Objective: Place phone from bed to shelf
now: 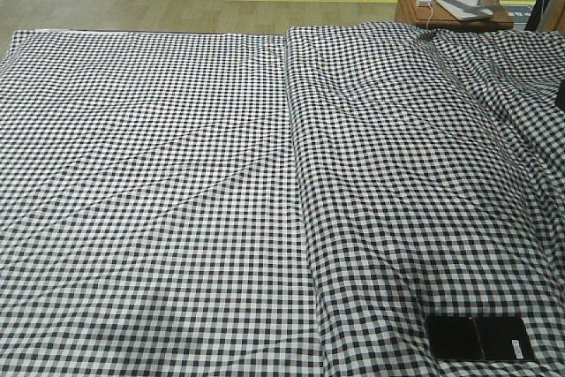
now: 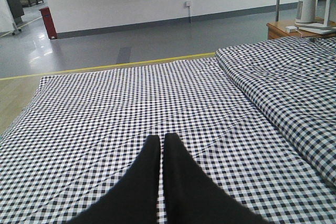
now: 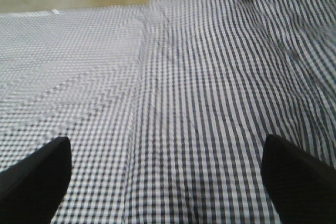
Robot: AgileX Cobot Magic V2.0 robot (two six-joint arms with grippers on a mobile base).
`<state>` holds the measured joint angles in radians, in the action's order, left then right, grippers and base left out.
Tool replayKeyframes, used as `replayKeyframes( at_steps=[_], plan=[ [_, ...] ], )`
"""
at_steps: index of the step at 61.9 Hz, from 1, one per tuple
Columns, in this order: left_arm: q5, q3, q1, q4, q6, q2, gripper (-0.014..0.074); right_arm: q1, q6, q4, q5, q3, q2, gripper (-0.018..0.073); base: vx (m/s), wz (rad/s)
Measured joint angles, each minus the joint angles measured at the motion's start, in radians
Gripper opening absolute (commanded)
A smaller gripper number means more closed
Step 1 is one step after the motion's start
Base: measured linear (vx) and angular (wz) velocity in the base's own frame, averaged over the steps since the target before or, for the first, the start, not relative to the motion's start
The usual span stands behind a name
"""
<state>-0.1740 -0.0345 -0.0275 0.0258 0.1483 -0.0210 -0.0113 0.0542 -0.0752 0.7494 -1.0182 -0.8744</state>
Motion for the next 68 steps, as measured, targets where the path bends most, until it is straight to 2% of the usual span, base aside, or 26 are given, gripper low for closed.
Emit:
replayKeyframes(
  at_steps=[6,12,24,32,52,60,68],
  plan=[
    [0.000,0.000,0.000,0.000,0.000,0.000,0.0001,-0.055,0.040,0.050,0.089,-0.073,-0.076,0.0707,0.00,0.00],
    [0.000,0.000,0.000,0.000,0.000,0.000,0.0001,-0.151,0.037,0.075,0.155,-0.130,-0.150,0.0706,0.00,0.00],
    [0.000,0.000,0.000,0.000,0.000,0.000,0.0001,-0.344,-0.011,0.075,0.170,-0.153,-0.304,0.0704,0.00,0.00],
    [0.000,0.000,0.000,0.000,0.000,0.000,0.0001,-0.425,-0.054,0.075,0.163,-0.153,-0.430,0.0699,0.00,0.00],
    [0.000,0.000,0.000,0.000,0.000,0.000,0.0001,-0.569,-0.207,0.075,0.070,-0.155,-0.789,0.0688,0.00,0.00],
    [0.000,0.000,0.000,0.000,0.000,0.000,0.0001,-0.635,-0.308,0.026,0.034,-0.155,-0.927,0.0685,0.00,0.00],
    [0.000,0.000,0.000,0.000,0.000,0.000,0.0001,-0.715,-0.471,-0.077,0.001,-0.157,-1.052,0.0681,0.00,0.00]
  ],
)
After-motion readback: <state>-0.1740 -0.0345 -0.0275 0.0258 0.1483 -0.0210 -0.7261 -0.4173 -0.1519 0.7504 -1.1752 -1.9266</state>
